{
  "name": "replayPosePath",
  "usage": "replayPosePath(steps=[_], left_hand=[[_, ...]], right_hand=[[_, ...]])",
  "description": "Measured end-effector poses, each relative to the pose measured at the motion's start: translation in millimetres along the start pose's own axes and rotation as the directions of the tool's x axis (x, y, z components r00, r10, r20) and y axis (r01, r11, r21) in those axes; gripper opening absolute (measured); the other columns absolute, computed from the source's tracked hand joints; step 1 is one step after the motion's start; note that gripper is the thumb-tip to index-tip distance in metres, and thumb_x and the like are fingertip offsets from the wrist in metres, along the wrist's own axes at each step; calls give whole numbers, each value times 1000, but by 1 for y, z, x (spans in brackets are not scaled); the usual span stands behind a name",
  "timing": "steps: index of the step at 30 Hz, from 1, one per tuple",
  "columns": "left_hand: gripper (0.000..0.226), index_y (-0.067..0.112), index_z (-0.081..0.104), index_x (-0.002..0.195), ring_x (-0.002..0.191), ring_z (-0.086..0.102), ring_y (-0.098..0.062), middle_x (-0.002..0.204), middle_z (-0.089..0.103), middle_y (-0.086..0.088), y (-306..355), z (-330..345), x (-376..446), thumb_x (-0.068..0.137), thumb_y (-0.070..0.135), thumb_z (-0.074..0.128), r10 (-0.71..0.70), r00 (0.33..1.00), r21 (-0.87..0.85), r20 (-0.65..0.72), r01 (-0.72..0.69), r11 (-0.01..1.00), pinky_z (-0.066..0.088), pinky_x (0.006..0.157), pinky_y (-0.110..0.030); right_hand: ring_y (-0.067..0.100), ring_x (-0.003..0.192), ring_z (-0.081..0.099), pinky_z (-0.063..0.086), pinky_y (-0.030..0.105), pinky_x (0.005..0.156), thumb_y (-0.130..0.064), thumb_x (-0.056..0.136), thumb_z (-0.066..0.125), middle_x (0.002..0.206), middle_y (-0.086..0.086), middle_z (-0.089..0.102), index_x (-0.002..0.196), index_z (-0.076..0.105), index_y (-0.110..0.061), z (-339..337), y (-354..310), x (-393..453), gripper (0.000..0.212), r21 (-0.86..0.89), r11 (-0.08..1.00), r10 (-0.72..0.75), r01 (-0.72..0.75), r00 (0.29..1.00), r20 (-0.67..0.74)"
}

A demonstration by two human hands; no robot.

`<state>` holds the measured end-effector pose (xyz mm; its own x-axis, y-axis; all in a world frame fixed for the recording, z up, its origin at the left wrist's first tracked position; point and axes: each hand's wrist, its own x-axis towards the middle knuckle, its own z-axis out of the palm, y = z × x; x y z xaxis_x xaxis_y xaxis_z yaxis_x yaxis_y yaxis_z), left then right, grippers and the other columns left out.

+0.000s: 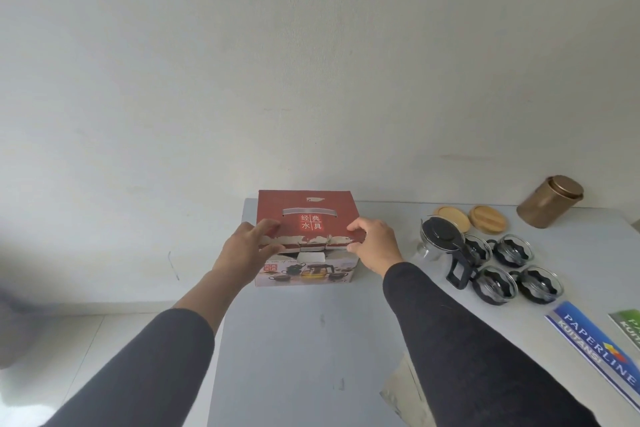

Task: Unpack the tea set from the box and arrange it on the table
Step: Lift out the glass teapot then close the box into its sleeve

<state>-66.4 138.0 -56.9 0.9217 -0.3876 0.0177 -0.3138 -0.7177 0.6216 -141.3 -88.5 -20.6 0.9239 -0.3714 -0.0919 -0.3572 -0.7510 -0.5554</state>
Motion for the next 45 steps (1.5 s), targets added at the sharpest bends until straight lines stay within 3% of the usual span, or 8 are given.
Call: replayPosePath(steps=[8,16,21,25,28,31,37,45], left_hand=[[45,27,51,129,90,62,-33,103,60,-11,3,2,-6,88,44,59,33,997,160,-66,-22,987,50,78,-35],[46,20,51,129,75,63,-36,91,58,-13,8,11,-10,90,42,57,47,982,275,-184,6,961,44,59,-33],[41,16,65,102,63,58,-28,68,57,-6,-2,16,-6,71,38,81,178,963,433,-202,-76,898,40,51,-31],[41,23,62,122,97,53,-27,95,57,-6,-6,14,-4,85,42,64,12,980,166,-197,21,986,42,79,-35],[39,27,59,127,105,50,-23,98,52,0,-12,15,-7,89,38,59,-39,981,12,-189,42,999,39,89,-29],[41,27,56,130,108,50,-22,99,52,0,-15,18,-8,90,37,58,-67,982,-48,-178,59,997,40,92,-29],[42,25,54,130,113,48,-22,115,51,-4,-14,18,-5,89,36,60,-44,977,10,-207,47,999,44,91,-34],[41,27,52,130,114,50,-20,122,47,-3,-6,15,-4,90,33,60,-83,980,-12,-182,82,997,47,89,-36]], right_hand=[[24,113,48,32,20,88,-7,82,70,121,10,52,112,62,-15,0,-2,4,32,-37,999,30,-29,999,16],[22,108,50,32,18,85,-5,82,70,121,10,52,110,63,-14,3,-3,7,31,-43,999,32,-32,999,1],[23,107,51,32,18,85,-4,81,70,119,11,52,109,64,-13,6,-3,9,30,-52,998,35,-36,999,-13],[23,110,50,32,19,89,-11,82,71,118,10,51,111,64,-13,7,-1,9,30,-55,998,22,-22,1000,-11],[23,113,48,32,21,94,-19,85,69,117,9,49,112,66,-14,8,1,8,28,-50,999,9,-10,1000,-19],[19,113,44,35,24,96,-26,84,69,113,4,50,103,69,-16,15,0,4,21,-96,994,-62,56,997,-56],[15,92,51,43,24,77,-25,80,72,93,-3,57,83,66,-16,34,-10,-8,11,-155,925,-363,348,928,-82],[17,82,46,38,25,68,-14,84,67,81,1,58,76,65,-9,44,-12,-7,10,-181,903,-406,390,912,-56]])
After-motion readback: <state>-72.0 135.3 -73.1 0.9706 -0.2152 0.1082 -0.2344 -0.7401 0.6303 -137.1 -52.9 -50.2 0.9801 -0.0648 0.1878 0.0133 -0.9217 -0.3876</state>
